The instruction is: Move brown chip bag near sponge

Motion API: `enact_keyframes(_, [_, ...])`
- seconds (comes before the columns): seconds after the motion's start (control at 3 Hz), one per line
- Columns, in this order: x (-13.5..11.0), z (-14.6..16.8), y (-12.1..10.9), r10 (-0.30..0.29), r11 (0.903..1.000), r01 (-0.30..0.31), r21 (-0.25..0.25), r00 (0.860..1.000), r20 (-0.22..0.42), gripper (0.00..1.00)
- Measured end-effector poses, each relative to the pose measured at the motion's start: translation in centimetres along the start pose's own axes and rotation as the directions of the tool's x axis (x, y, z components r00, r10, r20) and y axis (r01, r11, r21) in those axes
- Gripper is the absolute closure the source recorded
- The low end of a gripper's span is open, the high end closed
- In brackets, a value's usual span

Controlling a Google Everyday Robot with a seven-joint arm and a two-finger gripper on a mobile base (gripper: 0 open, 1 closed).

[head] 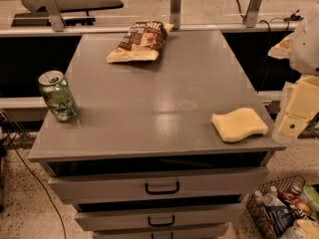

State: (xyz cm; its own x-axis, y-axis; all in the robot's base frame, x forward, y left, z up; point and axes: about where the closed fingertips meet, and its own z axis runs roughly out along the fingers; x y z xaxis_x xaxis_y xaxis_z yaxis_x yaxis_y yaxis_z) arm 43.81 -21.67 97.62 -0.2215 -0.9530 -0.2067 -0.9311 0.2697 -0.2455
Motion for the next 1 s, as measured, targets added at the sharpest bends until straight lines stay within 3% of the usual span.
enact_keyframes(0.33, [0.0, 0.0, 0.0, 0.0, 1.0, 0.0, 0.0, 1.0, 0.0, 0.0])
enact_keyframes(0.67, [-3.2, 2.4, -1.0, -0.026, 0.9995, 0.027, -0.016, 0.998, 0.065, 0.0])
enact_keyframes(1.0, [-8.9, 6.2, -4.3, -0.069, 0.9976, 0.069, 0.006, 0.983, 0.167, 0.0])
